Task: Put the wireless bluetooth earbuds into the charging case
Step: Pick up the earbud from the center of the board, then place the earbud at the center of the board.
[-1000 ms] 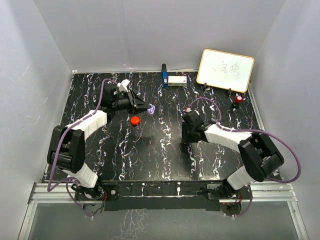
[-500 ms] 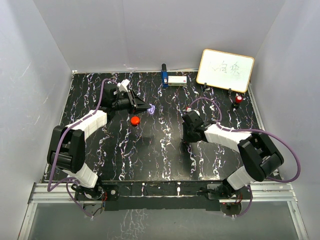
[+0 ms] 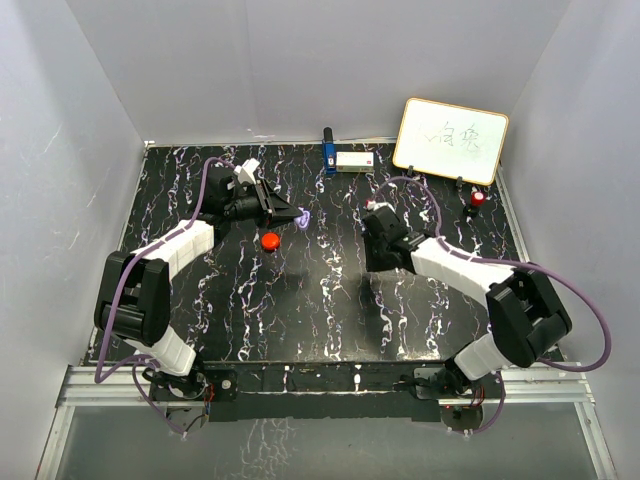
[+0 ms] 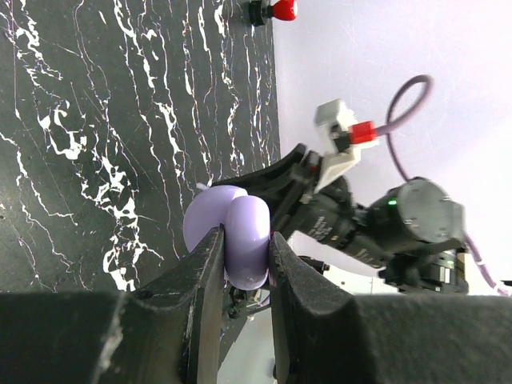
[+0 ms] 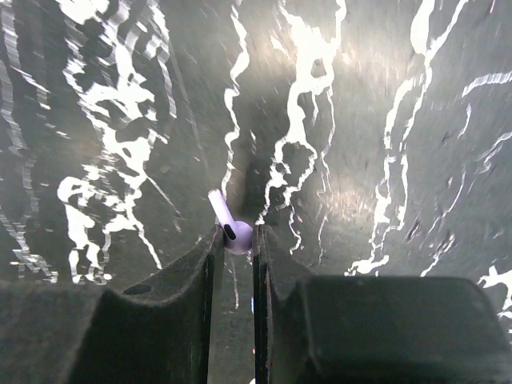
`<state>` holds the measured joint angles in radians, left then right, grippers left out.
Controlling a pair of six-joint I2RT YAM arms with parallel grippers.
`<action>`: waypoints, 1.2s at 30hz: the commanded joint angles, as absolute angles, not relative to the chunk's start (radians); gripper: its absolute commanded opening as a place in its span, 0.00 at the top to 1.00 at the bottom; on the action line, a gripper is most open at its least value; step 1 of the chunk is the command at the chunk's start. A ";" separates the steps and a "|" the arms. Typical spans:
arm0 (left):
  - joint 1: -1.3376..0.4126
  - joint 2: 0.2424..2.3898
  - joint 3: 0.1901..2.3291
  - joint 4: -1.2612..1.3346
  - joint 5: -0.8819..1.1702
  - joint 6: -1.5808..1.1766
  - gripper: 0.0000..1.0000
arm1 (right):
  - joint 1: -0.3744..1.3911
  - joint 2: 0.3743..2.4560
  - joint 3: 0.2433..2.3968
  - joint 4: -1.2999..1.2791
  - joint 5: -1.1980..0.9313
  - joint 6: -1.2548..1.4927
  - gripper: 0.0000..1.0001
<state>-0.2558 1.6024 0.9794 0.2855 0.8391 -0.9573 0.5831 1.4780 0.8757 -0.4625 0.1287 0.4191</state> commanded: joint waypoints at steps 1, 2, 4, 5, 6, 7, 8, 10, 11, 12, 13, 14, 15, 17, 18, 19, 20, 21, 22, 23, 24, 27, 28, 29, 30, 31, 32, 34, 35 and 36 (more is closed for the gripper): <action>-0.256 1.563 0.979 0.281 0.874 -0.951 1.00 | 0.586 1.447 1.057 -0.516 0.117 0.300 0.96; -0.257 1.564 0.978 0.276 0.873 -0.948 1.00 | 0.585 1.461 1.092 -0.542 0.108 0.279 0.96; -0.257 1.564 0.975 0.272 0.874 -0.946 1.00 | 0.585 1.494 1.170 -0.602 0.093 0.238 0.96; -0.257 1.564 0.975 0.271 0.875 -0.946 1.00 | 0.585 1.514 1.213 -0.637 0.086 0.221 0.96; -0.258 1.564 0.974 0.268 0.876 -0.946 1.00 | 0.585 1.539 1.259 -0.675 0.080 0.201 0.97; -0.258 1.563 0.974 0.267 0.876 -0.946 1.00 | 0.586 1.561 1.303 -0.712 0.076 0.190 0.97; -0.259 1.561 0.973 0.266 0.875 -0.946 1.00 | 0.586 1.584 1.347 -0.743 0.066 0.178 0.98; -0.259 1.556 0.973 0.262 0.874 -0.943 1.00 | 0.585 1.626 1.423 -0.796 0.048 0.160 0.99; -0.260 1.554 0.973 0.258 0.873 -0.939 1.00 | 0.585 1.644 1.455 -0.817 0.046 0.156 0.99; -0.259 1.554 0.973 0.254 0.875 -0.937 1.00 | 0.586 1.660 1.484 -0.837 0.041 0.149 0.99; -0.261 1.553 0.973 0.251 0.874 -0.934 1.00 | 0.586 1.676 1.511 -0.862 0.036 0.143 0.99; -0.264 1.553 0.975 0.248 0.876 -0.931 1.00 | 0.586 1.688 1.537 -0.880 0.033 0.138 0.99; -0.266 1.552 0.974 0.245 0.876 -0.928 1.00 | 0.586 1.701 1.561 -0.897 0.028 0.133 0.99; -0.270 1.553 0.976 0.230 0.875 -0.917 1.00 | 0.585 1.723 1.607 -0.927 0.021 0.128 0.99; -0.272 1.552 0.976 0.222 0.872 -0.910 1.00 | 0.586 1.732 1.631 -0.942 0.016 0.126 0.99; -0.273 1.552 0.976 0.216 0.869 -0.901 1.00 | 0.586 1.735 1.659 -0.960 0.007 0.124 1.00; -0.276 1.552 0.976 0.211 0.866 -0.895 1.00 | 0.586 1.759 1.682 -0.979 0.000 0.120 1.00; -0.281 1.553 0.976 0.206 0.863 -0.889 1.00 | 0.585 1.775 1.703 -0.996 -0.004 0.116 1.00; -0.283 1.554 0.977 0.201 0.860 -0.884 1.00 | 0.586 1.785 1.721 -1.013 -0.006 0.113 1.00; -0.286 1.558 0.977 0.197 0.859 -0.879 1.00 | 0.586 1.795 1.739 -1.029 -0.008 0.109 1.00; -0.291 1.561 0.977 0.195 0.856 -0.874 1.00 | 0.585 1.805 1.755 -1.043 -0.009 0.103 1.00; -0.309 1.575 0.985 0.179 0.844 -0.856 1.00 | 0.586 1.838 1.801 -1.088 -0.012 0.083 1.00; -0.314 1.580 0.991 0.169 0.837 -0.847 1.00 | 0.586 1.846 1.816 -1.099 -0.011 0.077 1.00; -0.321 1.587 0.998 0.160 0.828 -0.839 1.00 | 0.585 1.854 1.829 -1.110 -0.010 0.074 1.00; -0.327 1.592 1.005 0.147 0.820 -0.830 1.00 | 0.586 1.861 1.838 -1.117 -0.010 0.069 1.00; -0.336 1.599 1.014 0.136 0.813 -0.821 1.00 | 0.585 1.865 1.846 -1.126 -0.011 0.066 1.00; -0.341 1.606 1.023 0.121 0.805 -0.813 1.00 | 0.586 1.870 1.854 -1.132 -0.013 0.063 1.00; -0.349 1.616 1.039 0.100 0.790 -0.806 1.00 | 0.585 1.878 1.868 -1.143 -0.012 0.060 1.00; -0.352 1.620 1.047 0.092 0.781 -0.805 1.00 | 0.585 1.880 1.872 -1.145 -0.012 0.059 1.00; -0.357 1.624 1.058 0.084 0.769 -0.805 1.00 | 0.585 1.881 1.875 -1.147 -0.013 0.060 1.00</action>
